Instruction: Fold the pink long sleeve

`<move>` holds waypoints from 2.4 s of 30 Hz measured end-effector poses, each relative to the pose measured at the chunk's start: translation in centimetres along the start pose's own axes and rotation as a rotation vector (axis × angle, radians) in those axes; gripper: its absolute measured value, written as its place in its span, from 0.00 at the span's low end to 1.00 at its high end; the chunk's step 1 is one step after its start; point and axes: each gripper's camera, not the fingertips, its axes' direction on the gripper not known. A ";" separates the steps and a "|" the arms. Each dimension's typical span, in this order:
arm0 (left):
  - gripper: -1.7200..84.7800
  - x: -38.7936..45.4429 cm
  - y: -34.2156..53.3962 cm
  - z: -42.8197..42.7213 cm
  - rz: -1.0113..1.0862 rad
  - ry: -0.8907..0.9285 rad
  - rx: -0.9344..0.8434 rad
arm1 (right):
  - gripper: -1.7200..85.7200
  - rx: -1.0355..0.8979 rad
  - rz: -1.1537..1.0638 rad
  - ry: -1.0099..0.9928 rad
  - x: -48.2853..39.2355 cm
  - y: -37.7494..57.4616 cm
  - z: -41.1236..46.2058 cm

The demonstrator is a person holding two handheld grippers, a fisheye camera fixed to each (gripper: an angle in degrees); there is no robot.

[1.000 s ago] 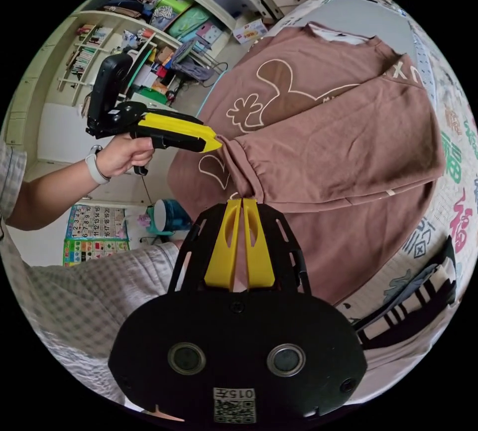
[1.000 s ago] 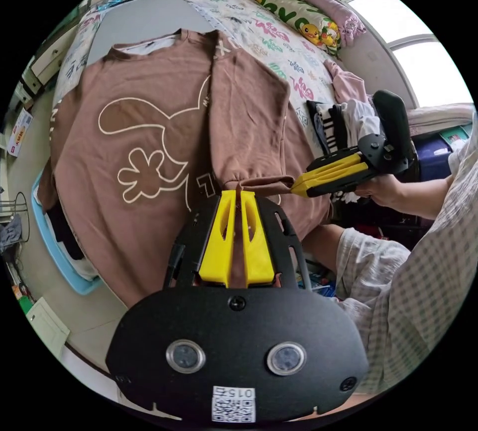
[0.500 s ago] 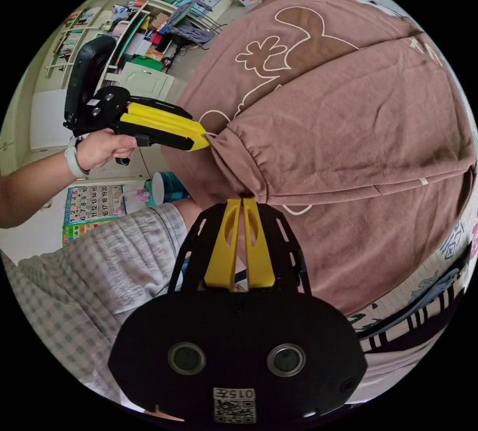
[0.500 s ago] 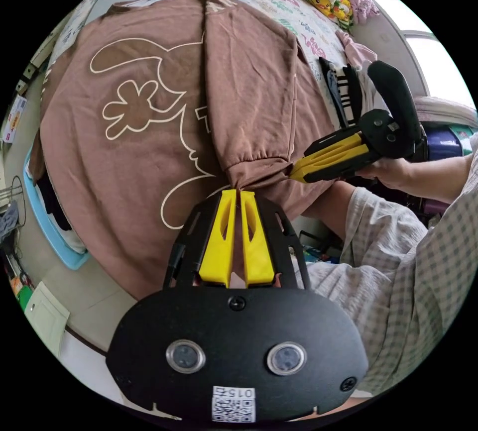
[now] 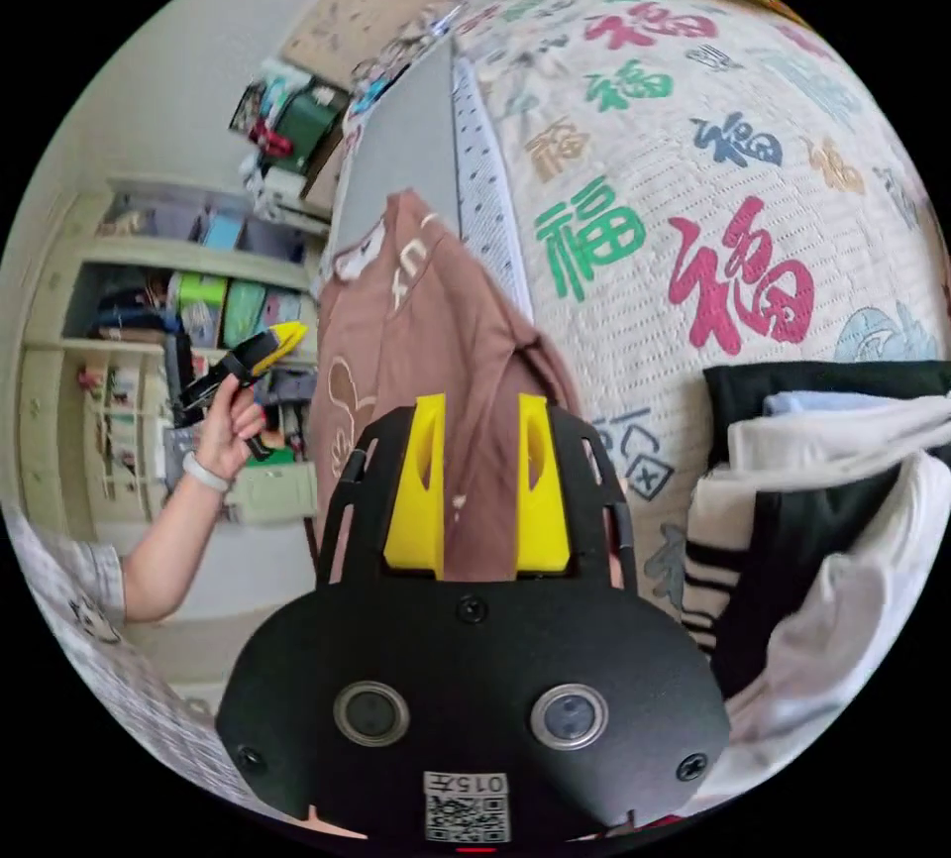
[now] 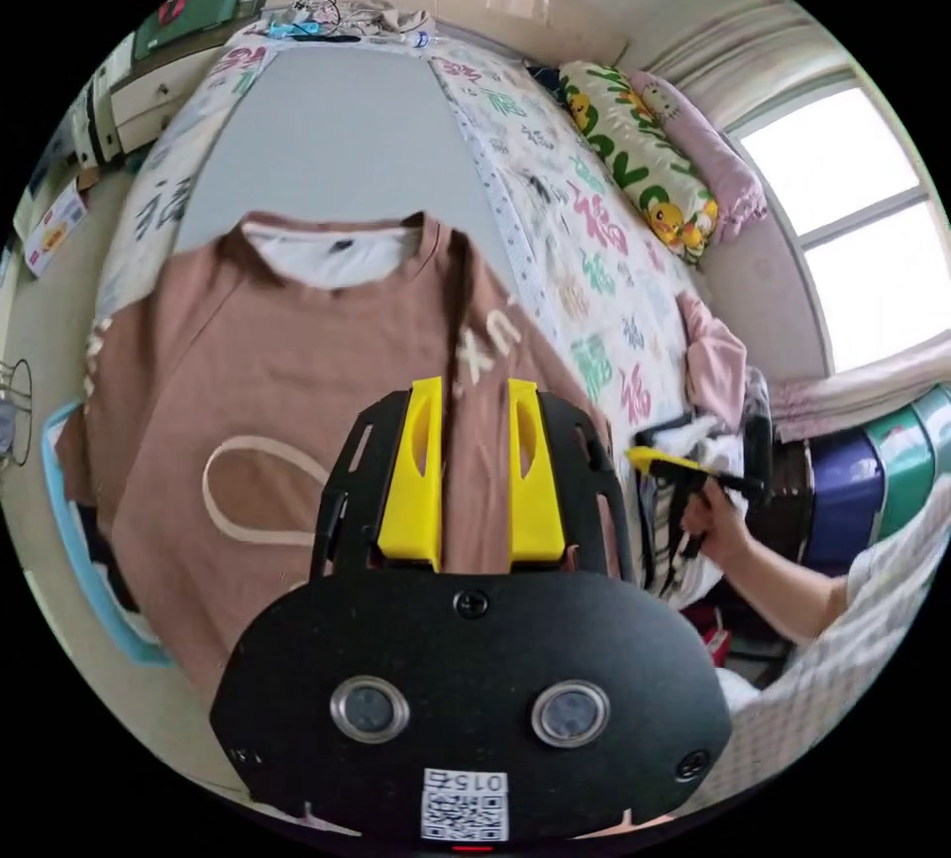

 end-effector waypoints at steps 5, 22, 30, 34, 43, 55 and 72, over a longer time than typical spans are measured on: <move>0.14 4.4 -3.6 0.4 0.069 -0.070 -0.007 | 0.13 -0.116 -0.030 -0.001 -0.9 -6.3 5.8; 0.05 15.2 -6.5 -2.4 -0.019 0.088 -0.033 | 0.07 -0.046 0.149 -0.120 -4.1 -12.9 10.7; 0.10 16.9 5.9 3.1 -0.064 -0.058 -0.409 | 0.11 -0.279 -0.111 -0.077 -11.4 -1.3 10.4; 0.11 18.2 7.7 6.0 -0.067 -0.066 -0.454 | 0.11 -0.355 -0.232 0.001 -13.7 1.5 13.2; 0.08 24.4 7.2 10.6 -0.024 0.038 -0.451 | 0.07 -0.339 -0.216 0.071 -17.5 -0.7 19.0; 0.08 32.7 8.2 16.6 -0.039 0.126 -0.495 | 0.05 -0.344 -0.208 0.118 -21.5 -4.4 25.0; 0.04 44.6 10.8 29.1 -0.204 0.270 -0.530 | 0.01 -0.416 -0.058 -0.180 -26.0 -9.3 31.5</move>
